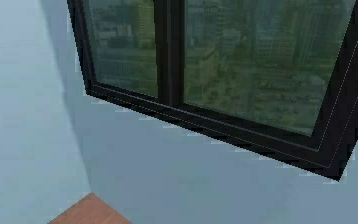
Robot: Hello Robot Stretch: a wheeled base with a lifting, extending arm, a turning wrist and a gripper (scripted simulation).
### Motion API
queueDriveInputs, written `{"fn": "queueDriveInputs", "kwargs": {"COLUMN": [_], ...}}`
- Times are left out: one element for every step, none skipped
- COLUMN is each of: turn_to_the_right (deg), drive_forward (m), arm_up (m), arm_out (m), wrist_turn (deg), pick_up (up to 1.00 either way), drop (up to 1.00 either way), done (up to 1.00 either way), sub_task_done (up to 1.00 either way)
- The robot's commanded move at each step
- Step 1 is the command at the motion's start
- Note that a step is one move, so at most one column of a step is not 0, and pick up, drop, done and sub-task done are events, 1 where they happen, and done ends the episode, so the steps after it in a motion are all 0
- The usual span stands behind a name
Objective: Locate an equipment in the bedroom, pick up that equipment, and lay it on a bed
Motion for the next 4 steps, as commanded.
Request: {"fn": "queueDriveInputs", "kwargs": {"turn_to_the_right": [0.0,0.0,0.0,0.0], "drive_forward": [0.00,0.00,0.00,0.00], "arm_up": [0.08,0.00,0.00,0.00], "arm_out": [0.00,0.50,0.00,0.00], "wrist_turn": [0.0,0.0,45.0,45.0], "pick_up": [0.00,0.00,0.00,0.00], "drop": [0.00,0.00,0.00,0.00], "done": [0.00,0.00,0.00,0.00], "sub_task_done": [0.00,0.00,0.00,0.00]}}
